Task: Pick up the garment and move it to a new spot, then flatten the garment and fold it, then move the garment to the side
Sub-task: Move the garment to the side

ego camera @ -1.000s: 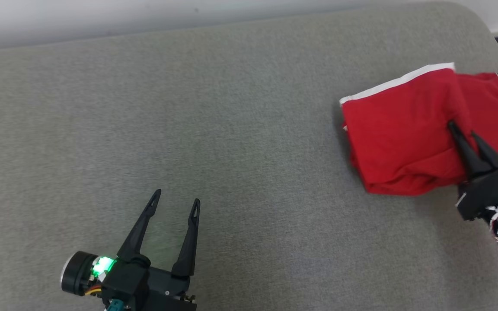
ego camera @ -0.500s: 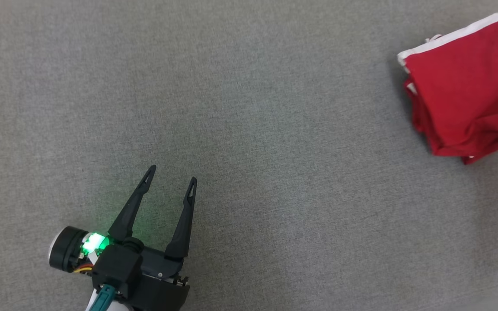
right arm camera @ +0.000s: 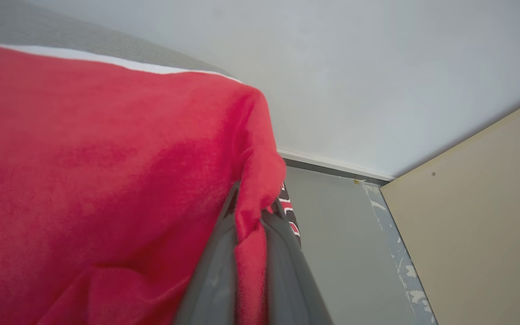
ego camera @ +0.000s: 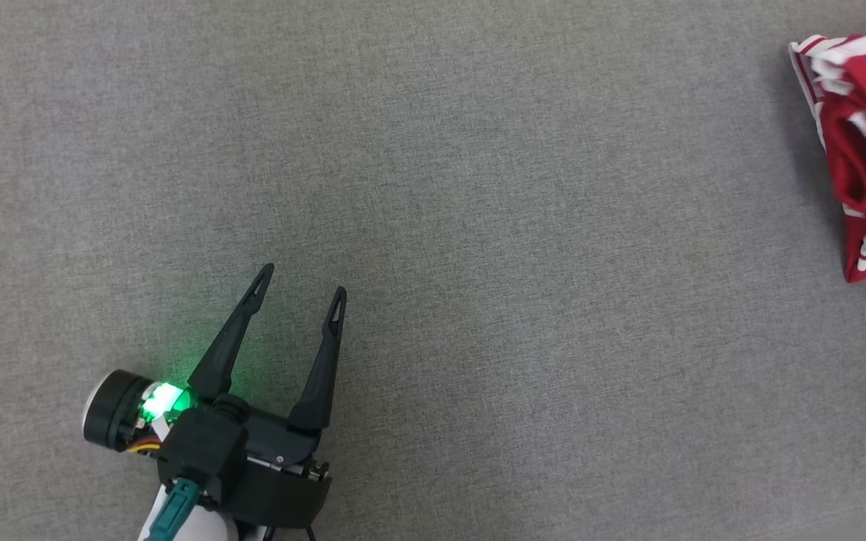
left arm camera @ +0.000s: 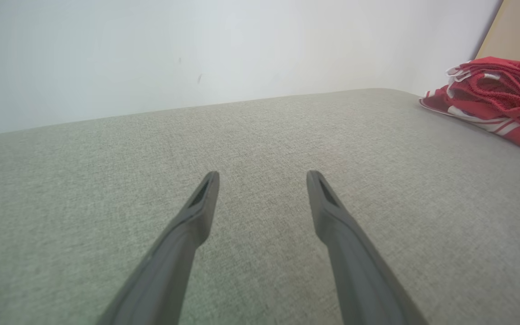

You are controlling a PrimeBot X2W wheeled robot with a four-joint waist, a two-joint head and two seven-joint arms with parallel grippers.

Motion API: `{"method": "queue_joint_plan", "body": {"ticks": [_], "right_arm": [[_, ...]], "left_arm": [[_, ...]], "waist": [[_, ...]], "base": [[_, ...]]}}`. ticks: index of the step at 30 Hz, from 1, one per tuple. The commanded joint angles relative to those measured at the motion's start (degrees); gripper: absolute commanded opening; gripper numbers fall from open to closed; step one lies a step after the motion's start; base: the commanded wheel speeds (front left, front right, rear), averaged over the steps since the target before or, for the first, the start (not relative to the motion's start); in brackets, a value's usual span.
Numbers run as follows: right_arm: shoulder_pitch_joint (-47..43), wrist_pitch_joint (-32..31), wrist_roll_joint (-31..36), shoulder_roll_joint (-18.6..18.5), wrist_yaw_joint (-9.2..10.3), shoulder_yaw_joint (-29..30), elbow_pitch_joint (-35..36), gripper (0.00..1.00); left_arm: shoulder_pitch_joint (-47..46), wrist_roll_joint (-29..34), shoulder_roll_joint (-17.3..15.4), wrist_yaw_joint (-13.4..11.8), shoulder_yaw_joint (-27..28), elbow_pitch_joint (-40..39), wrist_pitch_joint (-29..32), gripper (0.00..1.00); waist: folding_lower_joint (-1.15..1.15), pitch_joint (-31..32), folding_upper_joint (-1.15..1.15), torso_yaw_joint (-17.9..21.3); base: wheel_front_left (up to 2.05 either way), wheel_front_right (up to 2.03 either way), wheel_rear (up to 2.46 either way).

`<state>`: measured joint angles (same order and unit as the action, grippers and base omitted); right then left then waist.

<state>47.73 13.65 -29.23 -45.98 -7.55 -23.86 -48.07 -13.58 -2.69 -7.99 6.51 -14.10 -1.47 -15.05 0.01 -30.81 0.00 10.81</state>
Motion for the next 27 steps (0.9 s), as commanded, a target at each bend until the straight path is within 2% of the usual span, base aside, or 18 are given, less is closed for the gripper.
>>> {"method": "queue_joint_plan", "body": {"ticks": [1, 2, 3, 9, 12, 16, 17, 21, 27], "right_arm": [[0.80, 0.23, 0.96, -0.04, 0.16, 0.93, -1.05, 0.00], [0.98, 0.36, 1.71, 0.15, 0.16, 1.52, -1.78, 0.43], [1.39, 0.56, 2.65, 0.34, 0.16, 2.37, -2.50, 1.00], [3.09, 1.47, 11.50, 2.03, 0.16, 10.09, -7.32, 1.00], [3.19, 1.51, 15.77, 4.16, 0.16, 13.24, -7.50, 1.00], [0.91, 1.52, 19.28, 8.65, 0.16, 16.88, -2.82, 1.00], [-0.76, 1.52, 19.92, 11.39, 0.17, 17.80, 0.28, 1.00], [-3.31, 1.53, 19.88, 15.00, 0.17, 18.94, 4.29, 1.00], [-12.82, 1.53, 16.69, 22.45, 0.17, 15.71, 12.07, 1.00]], "left_arm": [[-0.82, -0.15, -0.09, 0.01, 0.02, -0.08, -0.15, 1.00], [-0.89, -0.17, -0.11, 0.04, 0.02, -0.02, -0.15, 1.00], [-0.96, -0.19, -0.13, 0.06, -0.02, 0.08, -0.15, 1.00], [-0.93, -0.48, 0.41, 0.15, -0.32, 0.85, -0.15, 1.00], [-0.27, -0.65, 0.81, -0.06, -0.32, 1.16, -0.15, 1.00], [0.84, -0.99, 1.44, -0.50, -0.06, 1.53, -0.15, 1.00], [1.37, -1.34, 1.89, -0.91, 0.12, 1.75, -0.15, 1.00], [2.32, -1.95, 2.50, -1.54, 0.62, 2.20, -0.15, 1.00], [5.22, -4.00, 4.35, -5.04, 2.19, 4.07, -0.15, 1.00]], "waist": [[-0.01, -0.12, 0.00, -0.14], [-0.01, -0.13, 0.00, -0.20], [-0.01, -0.10, 0.00, -0.29], [-0.01, 1.65, 0.00, -1.09], [-0.01, 3.10, 0.00, -1.61], [-0.01, 5.56, 0.00, -2.52], [-0.01, 7.00, 0.00, -3.19], [-0.01, 9.34, 0.00, -4.49], [-0.01, 15.81, 0.00, -9.39]], "base": [[0.00, 0.00, 0.00], [0.00, 0.00, 0.00], [0.00, 0.00, 0.00], [0.00, 0.00, 0.00], [0.00, 0.00, 0.00], [0.00, 0.00, 0.00], [0.00, 0.00, 0.00], [0.00, 0.00, 0.00], [0.00, 0.00, 0.00]]}}
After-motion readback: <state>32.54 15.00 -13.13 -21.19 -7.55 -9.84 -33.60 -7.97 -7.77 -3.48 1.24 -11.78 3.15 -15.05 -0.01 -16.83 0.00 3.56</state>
